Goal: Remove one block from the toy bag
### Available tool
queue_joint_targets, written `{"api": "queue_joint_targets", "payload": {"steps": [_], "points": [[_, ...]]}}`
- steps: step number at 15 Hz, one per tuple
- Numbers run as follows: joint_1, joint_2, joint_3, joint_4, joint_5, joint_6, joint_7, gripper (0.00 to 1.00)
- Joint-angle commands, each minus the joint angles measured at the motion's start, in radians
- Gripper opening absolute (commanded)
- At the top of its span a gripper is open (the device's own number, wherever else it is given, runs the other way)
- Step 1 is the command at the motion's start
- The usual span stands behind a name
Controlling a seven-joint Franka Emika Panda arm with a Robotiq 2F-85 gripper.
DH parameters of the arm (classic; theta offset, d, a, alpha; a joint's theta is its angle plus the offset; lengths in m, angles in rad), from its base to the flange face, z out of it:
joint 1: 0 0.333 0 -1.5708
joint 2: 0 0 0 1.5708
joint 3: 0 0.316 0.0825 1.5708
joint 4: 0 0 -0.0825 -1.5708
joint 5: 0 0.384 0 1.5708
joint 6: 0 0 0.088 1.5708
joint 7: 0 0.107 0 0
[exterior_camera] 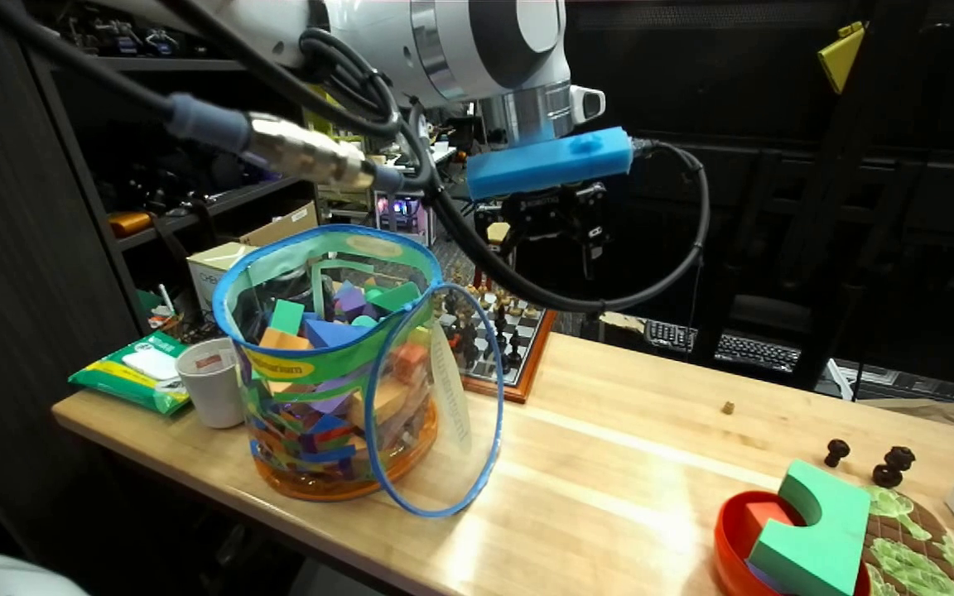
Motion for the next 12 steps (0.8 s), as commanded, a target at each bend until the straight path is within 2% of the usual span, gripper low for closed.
{"api": "queue_joint_targets", "payload": {"steps": [1, 12], "points": [[0.025, -0.084, 0.030, -0.025, -0.048, 0.008, -0.040, 1.00], [0.194, -0.205, 0.076, -0.040, -0.036, -0.093, -0.408, 1.00]]}}
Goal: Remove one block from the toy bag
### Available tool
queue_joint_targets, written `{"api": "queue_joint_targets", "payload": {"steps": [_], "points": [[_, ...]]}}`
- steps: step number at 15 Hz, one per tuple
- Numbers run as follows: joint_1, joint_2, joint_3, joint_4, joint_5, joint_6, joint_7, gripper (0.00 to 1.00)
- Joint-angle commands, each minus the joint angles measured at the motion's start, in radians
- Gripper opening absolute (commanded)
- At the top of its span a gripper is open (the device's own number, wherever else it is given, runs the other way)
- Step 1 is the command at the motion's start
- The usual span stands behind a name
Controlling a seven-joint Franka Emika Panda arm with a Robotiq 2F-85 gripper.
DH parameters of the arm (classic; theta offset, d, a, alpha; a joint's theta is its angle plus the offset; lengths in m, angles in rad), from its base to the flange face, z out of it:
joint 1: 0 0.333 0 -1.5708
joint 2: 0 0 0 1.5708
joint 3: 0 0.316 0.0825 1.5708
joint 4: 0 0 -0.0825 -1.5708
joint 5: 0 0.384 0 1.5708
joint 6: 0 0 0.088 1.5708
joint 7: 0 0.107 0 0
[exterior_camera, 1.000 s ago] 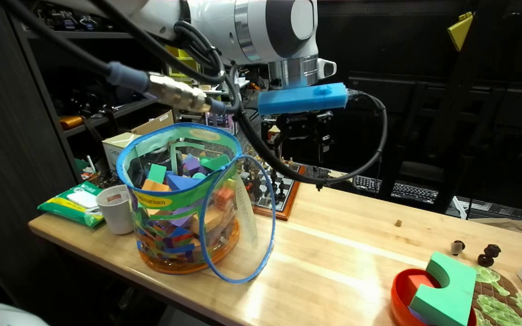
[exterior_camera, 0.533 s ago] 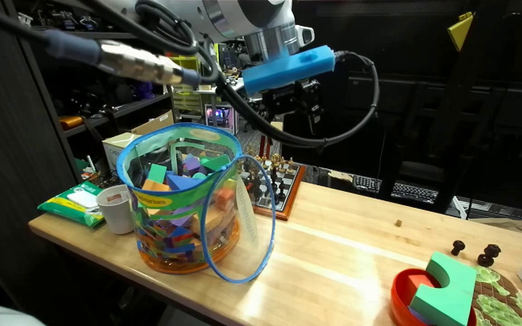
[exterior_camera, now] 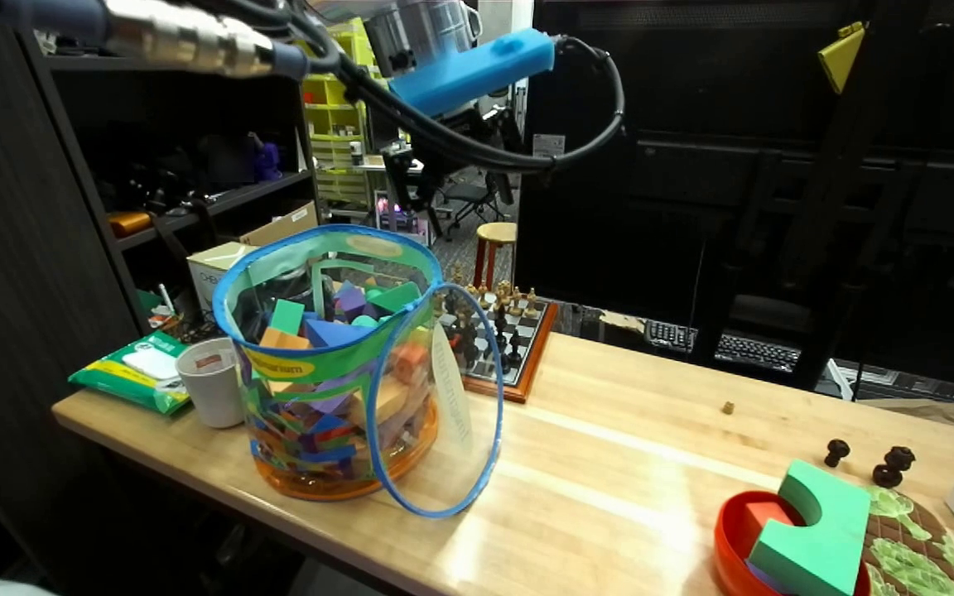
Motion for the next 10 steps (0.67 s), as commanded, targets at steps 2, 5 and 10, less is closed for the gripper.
{"api": "queue_joint_targets", "payload": {"steps": [2, 5, 10], "points": [[0.062, -0.078, 0.018, -0.068, -0.008, -0.018, -0.173, 1.00], [0.099, -0.104, 0.024, -0.116, -0.007, 0.002, -0.281, 1.00], [0.154, -0.127, 0.023, -0.188, 0.011, 0.044, -0.466, 1.00]]}}
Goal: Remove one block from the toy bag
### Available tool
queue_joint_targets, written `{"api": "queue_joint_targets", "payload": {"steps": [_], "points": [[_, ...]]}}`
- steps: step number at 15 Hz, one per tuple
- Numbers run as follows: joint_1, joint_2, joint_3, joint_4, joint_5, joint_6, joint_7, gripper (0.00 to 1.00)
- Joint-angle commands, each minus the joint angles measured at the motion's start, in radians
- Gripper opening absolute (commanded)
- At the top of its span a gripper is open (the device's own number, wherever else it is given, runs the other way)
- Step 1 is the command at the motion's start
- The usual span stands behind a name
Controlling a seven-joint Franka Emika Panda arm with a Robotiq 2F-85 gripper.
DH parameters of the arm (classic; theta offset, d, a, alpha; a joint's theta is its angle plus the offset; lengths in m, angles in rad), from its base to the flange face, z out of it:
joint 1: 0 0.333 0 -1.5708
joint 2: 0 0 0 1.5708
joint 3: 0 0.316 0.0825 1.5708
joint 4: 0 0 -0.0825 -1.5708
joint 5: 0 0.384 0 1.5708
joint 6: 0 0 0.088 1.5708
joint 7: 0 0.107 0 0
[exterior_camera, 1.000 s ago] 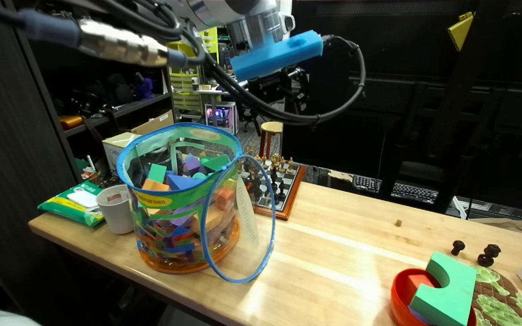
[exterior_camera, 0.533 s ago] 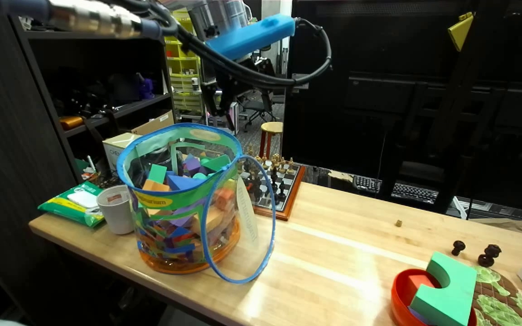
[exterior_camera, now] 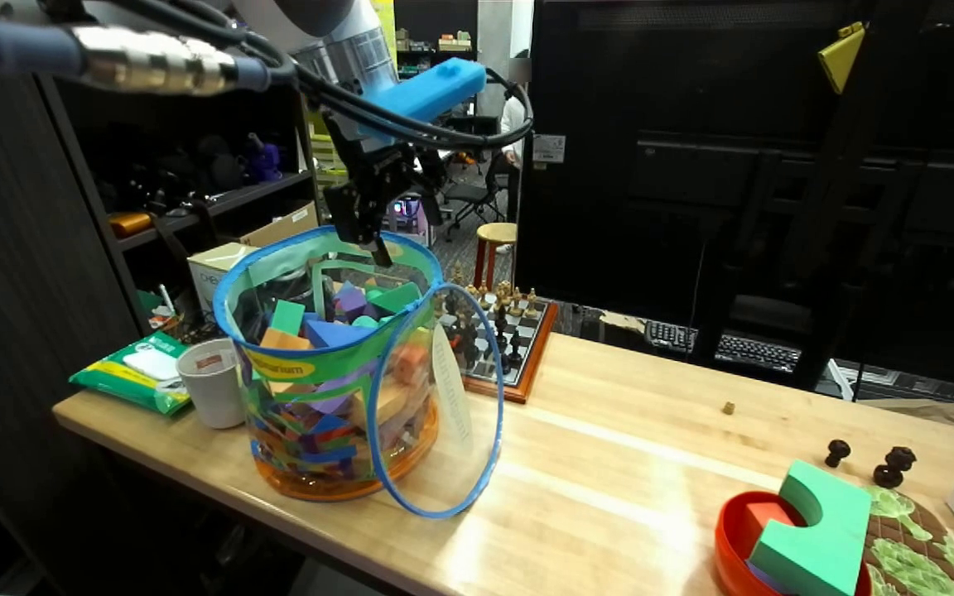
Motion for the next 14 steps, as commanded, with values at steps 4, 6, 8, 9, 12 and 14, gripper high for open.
{"api": "queue_joint_targets", "payload": {"steps": [4, 6, 8, 9, 12, 14], "points": [[0.061, -0.045, -0.003, -0.081, 0.044, 0.073, -0.232, 1.00], [0.068, -0.040, -0.003, -0.086, 0.075, 0.082, -0.267, 1.00], [0.071, -0.030, -0.004, -0.090, 0.105, 0.082, -0.304, 1.00], [0.073, -0.023, -0.006, -0.093, 0.117, 0.084, -0.327, 1.00], [0.046, 0.010, 0.016, -0.122, 0.046, 0.142, -0.377, 1.00], [0.032, 0.034, 0.021, -0.137, -0.011, 0.172, -0.409, 1.00]]}}
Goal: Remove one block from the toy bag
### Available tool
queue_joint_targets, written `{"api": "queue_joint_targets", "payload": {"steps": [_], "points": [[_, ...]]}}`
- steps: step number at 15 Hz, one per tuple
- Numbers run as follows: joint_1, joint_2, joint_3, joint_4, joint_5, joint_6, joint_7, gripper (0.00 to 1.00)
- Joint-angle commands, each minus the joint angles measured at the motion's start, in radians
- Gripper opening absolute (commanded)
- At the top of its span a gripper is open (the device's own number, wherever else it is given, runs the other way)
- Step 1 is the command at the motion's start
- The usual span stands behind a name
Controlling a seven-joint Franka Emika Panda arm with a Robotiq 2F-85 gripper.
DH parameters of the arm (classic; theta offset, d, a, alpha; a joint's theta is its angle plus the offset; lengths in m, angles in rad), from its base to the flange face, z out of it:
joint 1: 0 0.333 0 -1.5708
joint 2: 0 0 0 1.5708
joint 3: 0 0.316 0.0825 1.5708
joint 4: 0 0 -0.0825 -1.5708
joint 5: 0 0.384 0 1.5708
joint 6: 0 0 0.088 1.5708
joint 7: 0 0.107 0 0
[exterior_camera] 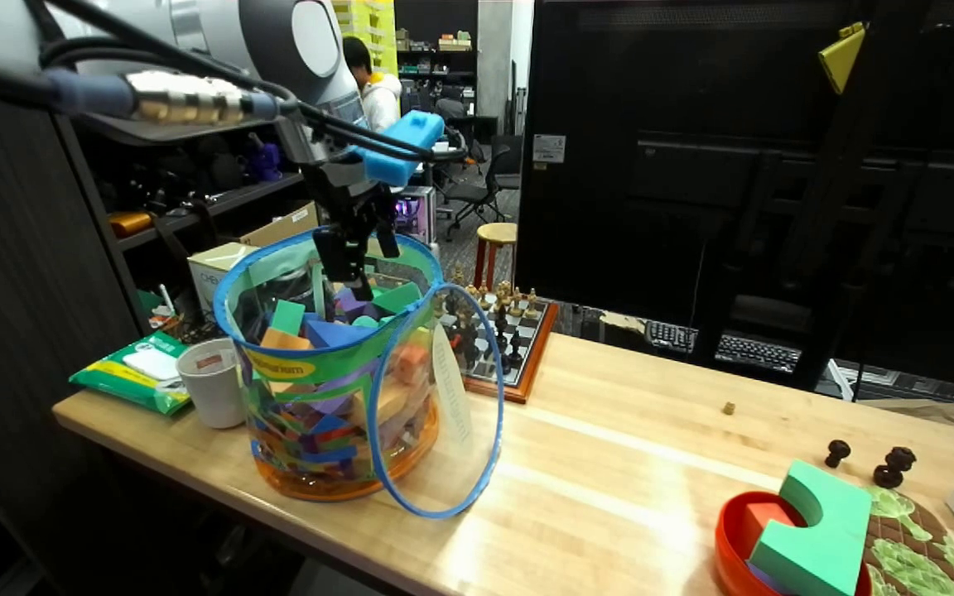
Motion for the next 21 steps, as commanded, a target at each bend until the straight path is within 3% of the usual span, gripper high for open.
{"api": "queue_joint_targets", "payload": {"steps": [1, 5, 21], "points": [[-0.034, 0.041, 0.018, -0.027, -0.083, 0.074, -0.084, 1.00], [-0.060, 0.095, 0.013, -0.026, -0.130, 0.130, -0.110, 1.00], [-0.078, 0.194, 0.018, 0.056, -0.001, 0.130, -0.098, 1.00]]}}
